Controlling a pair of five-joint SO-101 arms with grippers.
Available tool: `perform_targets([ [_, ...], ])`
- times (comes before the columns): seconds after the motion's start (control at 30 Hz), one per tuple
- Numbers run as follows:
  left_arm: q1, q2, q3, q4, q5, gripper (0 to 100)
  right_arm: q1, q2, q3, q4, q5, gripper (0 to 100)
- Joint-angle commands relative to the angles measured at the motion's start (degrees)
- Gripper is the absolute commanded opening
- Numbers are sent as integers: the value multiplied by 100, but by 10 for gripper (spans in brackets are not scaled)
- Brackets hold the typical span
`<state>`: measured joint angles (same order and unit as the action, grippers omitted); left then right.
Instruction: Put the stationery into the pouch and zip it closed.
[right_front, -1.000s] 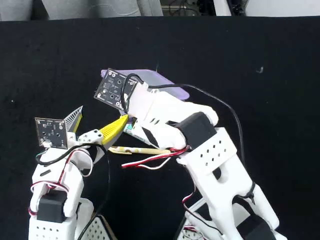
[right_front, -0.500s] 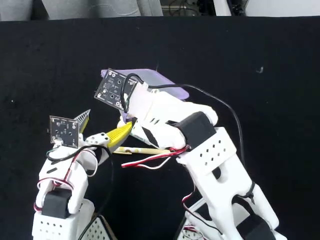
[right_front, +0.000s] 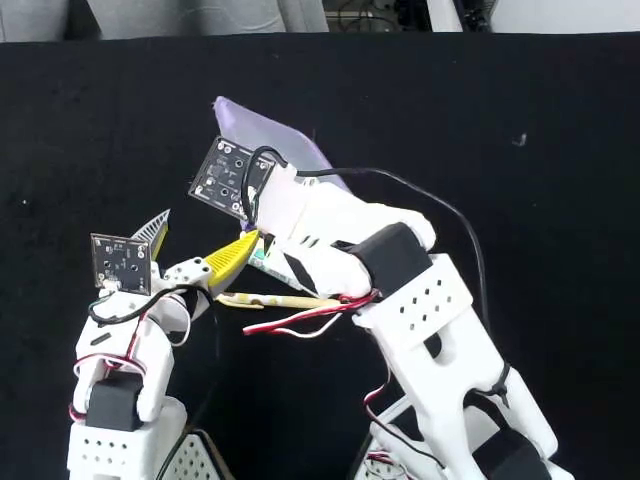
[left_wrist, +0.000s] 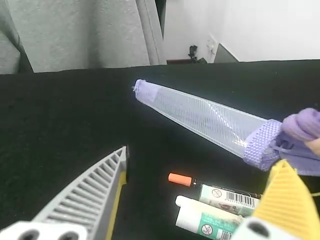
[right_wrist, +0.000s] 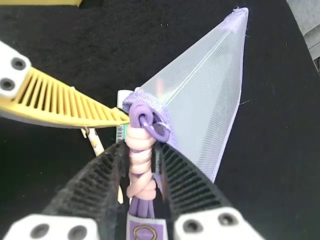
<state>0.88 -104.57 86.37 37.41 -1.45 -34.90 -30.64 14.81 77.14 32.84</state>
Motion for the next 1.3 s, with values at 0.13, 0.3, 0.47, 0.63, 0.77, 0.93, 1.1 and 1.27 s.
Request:
perform_targets([
  [0.13,426,9,-848,730,-53,427,88,-224,-31,-70,18,11],
  [0.3,444,35,-998,721,-53,427,88,-224,-31,-53,18,11],
  [0.47,127,53,-971,527,-53,336,88,-224,-31,-53,18,11],
  [0.63,22,62,-963,466,-105,210,88,-224,-31,-53,18,11],
  [0.77,57,185,-963,466,-79,276,88,-224,-31,-53,18,11],
  [0.93,40,1143,-1191,273,-53,346,88,-224,-31,-62,18,11],
  [1.1,66,2224,-2105,668,422,346,88,-224,-31,-70,18,11],
  [1.27,136,2365,-3099,1433,941,350,88,-224,-31,-70,18,11],
])
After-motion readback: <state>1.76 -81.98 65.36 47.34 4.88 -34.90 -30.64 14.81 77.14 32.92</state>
